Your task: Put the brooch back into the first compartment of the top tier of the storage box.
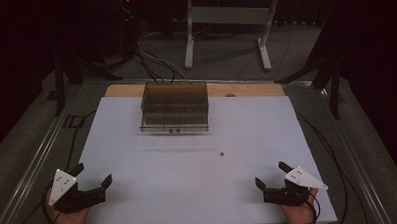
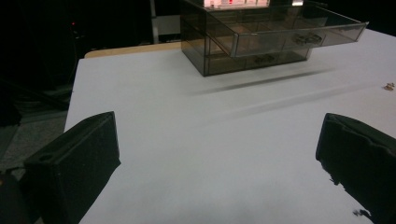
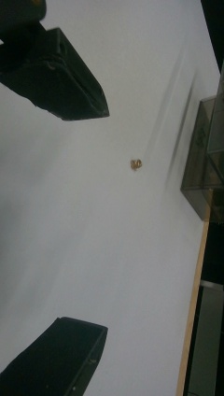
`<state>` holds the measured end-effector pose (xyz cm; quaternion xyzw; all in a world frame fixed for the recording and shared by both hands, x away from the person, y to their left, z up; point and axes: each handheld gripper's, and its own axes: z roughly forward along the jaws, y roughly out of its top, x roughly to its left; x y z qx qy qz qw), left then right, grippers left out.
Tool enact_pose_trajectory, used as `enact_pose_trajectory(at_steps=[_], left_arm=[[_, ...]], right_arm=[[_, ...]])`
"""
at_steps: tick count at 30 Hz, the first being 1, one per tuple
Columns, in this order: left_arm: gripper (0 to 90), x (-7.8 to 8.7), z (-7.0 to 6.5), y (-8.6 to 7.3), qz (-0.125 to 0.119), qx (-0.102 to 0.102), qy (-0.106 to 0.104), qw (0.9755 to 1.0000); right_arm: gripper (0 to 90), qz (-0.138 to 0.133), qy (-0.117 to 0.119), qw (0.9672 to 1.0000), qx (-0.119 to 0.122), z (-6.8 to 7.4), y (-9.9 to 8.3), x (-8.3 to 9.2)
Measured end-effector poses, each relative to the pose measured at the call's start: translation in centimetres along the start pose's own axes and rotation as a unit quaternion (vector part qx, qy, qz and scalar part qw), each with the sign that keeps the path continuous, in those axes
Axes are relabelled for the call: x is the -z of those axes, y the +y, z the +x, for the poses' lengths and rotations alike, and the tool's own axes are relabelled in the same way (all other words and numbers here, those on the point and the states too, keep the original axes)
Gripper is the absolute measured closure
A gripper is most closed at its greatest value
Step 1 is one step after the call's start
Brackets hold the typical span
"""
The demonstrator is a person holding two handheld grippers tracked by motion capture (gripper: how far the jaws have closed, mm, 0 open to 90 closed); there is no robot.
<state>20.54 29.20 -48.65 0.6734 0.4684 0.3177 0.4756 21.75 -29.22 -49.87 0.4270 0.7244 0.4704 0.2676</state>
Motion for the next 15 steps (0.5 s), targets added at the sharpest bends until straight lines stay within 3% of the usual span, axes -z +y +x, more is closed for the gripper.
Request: enact_pose_trajectory(at_steps=[4, 7, 10, 15], left_arm=[[0.3, -0.1, 0.0, 0.0, 0.0, 0.001, 0.001, 1.0], [0.3, -0.1, 0.0, 0.0, 0.007, -0.001, -0.003, 1.0], [0.3, -0.2, 0.0, 0.3, 0.006, 0.003, -0.007, 1.0], [0.3, -0.4, -0.4, 1.1, 0.003, -0.008, -0.01, 0.9999]], right_arm=[[0.1, 0.002, -0.004, 1.0, 0.001, 0.2, 0.1, 0.1], [0.0, 0.013, -0.001, 0.9994, -0.032, 0.0, 0.2, 0.3], [0.0, 0.009, -0.016, 0.9993, -0.032, 0.0, 0.3, 0.6], [0.0, 0.0, -0.017, 0.9994, -0.03, -0.1, 0.3, 0.8]])
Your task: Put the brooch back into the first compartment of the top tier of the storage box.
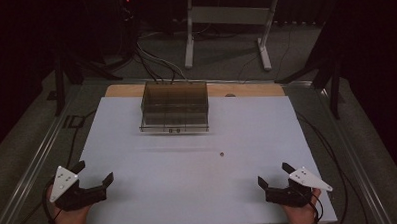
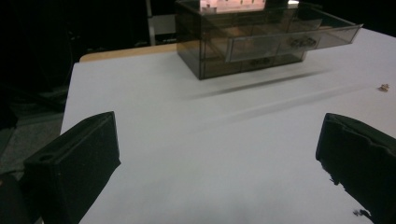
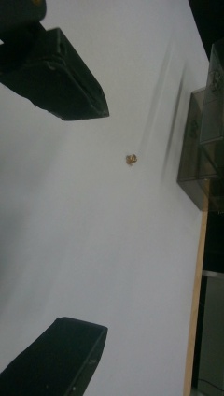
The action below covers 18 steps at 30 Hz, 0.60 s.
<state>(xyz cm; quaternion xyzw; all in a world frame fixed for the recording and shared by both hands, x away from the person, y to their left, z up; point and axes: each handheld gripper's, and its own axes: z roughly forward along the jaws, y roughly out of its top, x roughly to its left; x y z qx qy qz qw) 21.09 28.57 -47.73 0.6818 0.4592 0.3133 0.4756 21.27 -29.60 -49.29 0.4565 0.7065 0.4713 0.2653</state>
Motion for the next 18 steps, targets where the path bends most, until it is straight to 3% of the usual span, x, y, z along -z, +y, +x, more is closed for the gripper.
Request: enact_pose_trajectory(at_steps=[7, 9, 14, 18], left_arm=[[0.3, -0.6, -0.4, 0.9, -0.008, -0.006, -0.013, 0.9999], [0.3, -1.2, -0.4, 1.3, -0.012, 0.0, -0.033, 0.9994], [0.3, -2.0, -0.6, 1.9, -0.013, -0.006, -0.036, 0.9993], [0.3, -3.4, -1.3, 3.0, -0.028, -0.002, -0.042, 0.9987]], right_arm=[[0.0, -0.023, 0.004, 0.9996, 0.018, -0.1, -0.2, -0.1], [0.1, -0.028, 0.004, 0.9993, 0.022, -0.1, -0.2, 0.0], [0.0, -0.035, 0.013, 0.9991, 0.02, -0.3, -0.3, -0.1], [0.1, -0.036, 0.012, 0.9991, 0.02, -0.2, -0.2, -0.1]])
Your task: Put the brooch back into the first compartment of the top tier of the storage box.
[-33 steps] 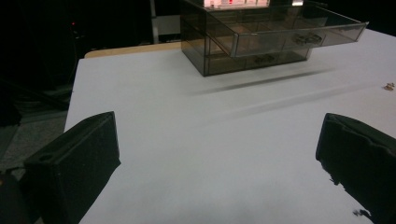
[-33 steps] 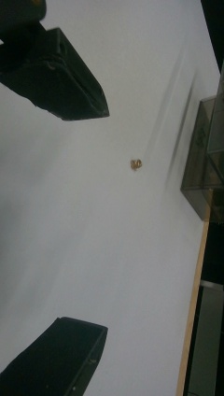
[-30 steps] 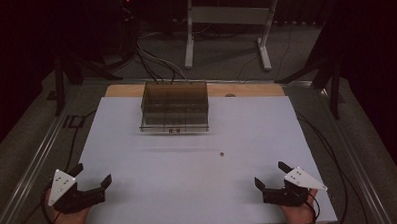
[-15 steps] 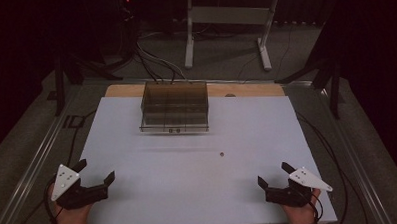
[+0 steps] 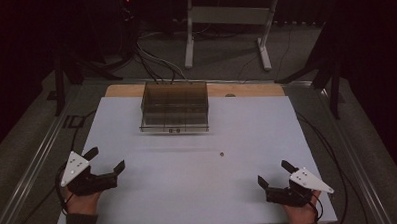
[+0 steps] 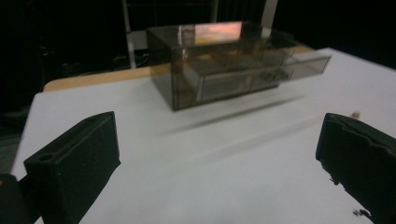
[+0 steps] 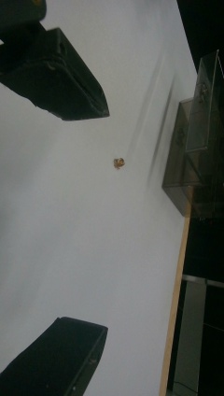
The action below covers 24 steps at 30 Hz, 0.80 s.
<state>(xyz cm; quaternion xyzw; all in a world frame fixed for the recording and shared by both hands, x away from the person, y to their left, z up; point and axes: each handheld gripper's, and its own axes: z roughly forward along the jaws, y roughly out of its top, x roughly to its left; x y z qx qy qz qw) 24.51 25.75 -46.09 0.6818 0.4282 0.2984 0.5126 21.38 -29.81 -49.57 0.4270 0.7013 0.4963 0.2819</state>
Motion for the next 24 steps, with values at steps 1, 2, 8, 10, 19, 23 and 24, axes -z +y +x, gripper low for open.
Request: enact_pose_trajectory(at_steps=[1, 2, 8, 10, 19, 23, 24], left_arm=[[0.3, -0.4, -0.2, 0.2, 0.0, -0.002, -0.002, 1.0], [0.3, -0.7, -0.4, 0.4, 0.001, -0.004, -0.004, 1.0], [0.3, -2.5, -1.1, 1.3, 0.009, -0.012, -0.022, 0.9996], [0.3, -3.4, -1.5, 1.9, 0.014, -0.018, -0.032, 0.9992], [0.3, -6.0, -2.7, 2.9, 0.027, -0.034, -0.056, 0.9975], [0.3, -6.9, -3.3, 3.0, 0.035, -0.037, -0.065, 0.9966], [0.3, -6.9, -3.3, 3.0, 0.035, -0.037, -0.065, 0.9966]], right_arm=[[0.1, -0.001, 0.0, 1.0, 0.0, 0.0, 0.0, 0.0], [0.1, -0.001, 0.001, 1.0, 0.0, 0.0, 0.0, 0.1], [0.1, 0.004, 0.001, 1.0, 0.003, 0.2, 0.0, -0.1], [0.1, 0.004, 0.002, 1.0, 0.004, 0.3, 0.0, -0.1], [0.1, 0.008, 0.001, 1.0, 0.005, 0.5, -0.1, -0.3], [0.1, 0.008, 0.002, 1.0, 0.005, 0.5, -0.1, -0.3], [0.1, 0.008, 0.002, 1.0, 0.005, 0.5, -0.1, -0.3]])
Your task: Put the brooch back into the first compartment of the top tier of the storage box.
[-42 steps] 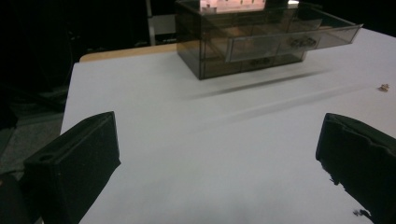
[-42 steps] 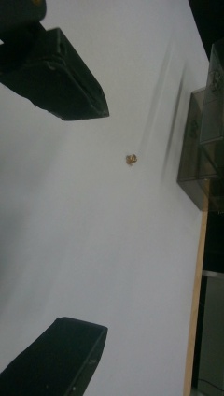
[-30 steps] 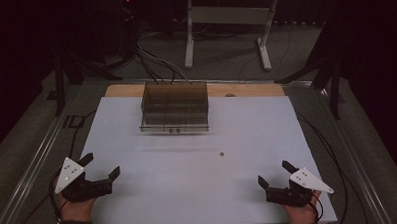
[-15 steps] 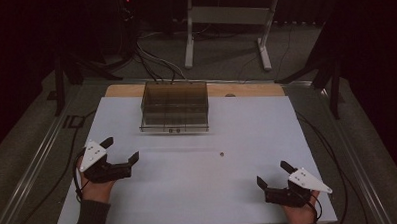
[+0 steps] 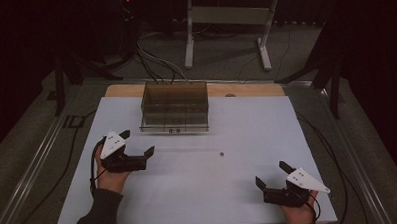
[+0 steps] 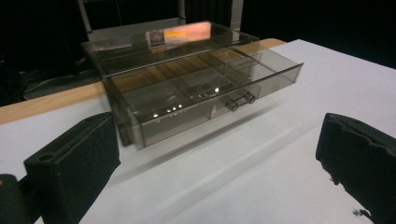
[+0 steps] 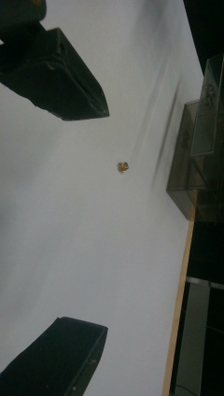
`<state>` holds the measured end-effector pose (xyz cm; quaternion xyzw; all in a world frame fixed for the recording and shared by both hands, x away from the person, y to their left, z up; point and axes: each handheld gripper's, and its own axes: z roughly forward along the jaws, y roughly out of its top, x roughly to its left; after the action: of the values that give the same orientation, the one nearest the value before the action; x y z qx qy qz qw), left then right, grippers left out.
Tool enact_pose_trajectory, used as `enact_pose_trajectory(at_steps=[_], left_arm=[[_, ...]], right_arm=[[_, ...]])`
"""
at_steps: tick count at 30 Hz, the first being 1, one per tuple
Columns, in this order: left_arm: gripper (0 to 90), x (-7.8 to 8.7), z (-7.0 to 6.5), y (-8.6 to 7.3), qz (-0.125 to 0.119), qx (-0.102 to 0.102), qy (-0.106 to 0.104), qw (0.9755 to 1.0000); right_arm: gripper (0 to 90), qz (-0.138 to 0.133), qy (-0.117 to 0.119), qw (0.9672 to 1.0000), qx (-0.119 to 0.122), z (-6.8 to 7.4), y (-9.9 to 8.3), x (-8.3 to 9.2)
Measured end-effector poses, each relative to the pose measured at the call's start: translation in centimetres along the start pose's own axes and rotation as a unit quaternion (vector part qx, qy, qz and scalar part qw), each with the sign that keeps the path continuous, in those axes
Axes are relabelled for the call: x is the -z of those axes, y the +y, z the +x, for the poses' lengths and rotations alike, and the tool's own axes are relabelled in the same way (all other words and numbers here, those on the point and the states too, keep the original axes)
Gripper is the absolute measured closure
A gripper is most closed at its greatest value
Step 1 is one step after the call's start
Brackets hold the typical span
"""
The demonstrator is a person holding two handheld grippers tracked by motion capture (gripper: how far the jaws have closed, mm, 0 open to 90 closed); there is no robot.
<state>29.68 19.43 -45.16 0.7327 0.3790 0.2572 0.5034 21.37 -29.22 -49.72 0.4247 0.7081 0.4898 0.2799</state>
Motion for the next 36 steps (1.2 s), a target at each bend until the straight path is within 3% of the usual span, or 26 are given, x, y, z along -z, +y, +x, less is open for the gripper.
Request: enact_pose_trajectory(at_steps=[2, 6, 7, 11, 36], left_arm=[[0.3, -1.1, -0.6, 0.2, 0.017, -0.001, -0.009, 0.9998], [0.3, -1.7, -0.8, 0.3, 0.022, -0.004, -0.013, 0.9997], [0.3, -2.7, -1.3, 0.5, 0.029, -0.008, -0.021, 0.9993], [0.3, -3.8, -2.0, 0.7, 0.036, -0.015, -0.03, 0.9988], [0.3, -9.5, -6.1, 2.0, 0.058, -0.041, -0.085, 0.9939]], right_arm=[[0.1, 0.001, 0.001, 1.0, 0.001, 0.0, 0.0, -0.1], [0.1, 0.003, 0.002, 1.0, 0.002, 0.0, 0.0, -0.1], [0.1, 0.003, 0.002, 1.0, 0.002, 0.1, 0.0, -0.1], [0.0, 0.008, 0.0, 1.0, 0.0, 0.0, -0.1, -0.2], [0.1, 0.01, 0.0, 0.9999, -0.002, -0.1, -0.1, -0.2]])
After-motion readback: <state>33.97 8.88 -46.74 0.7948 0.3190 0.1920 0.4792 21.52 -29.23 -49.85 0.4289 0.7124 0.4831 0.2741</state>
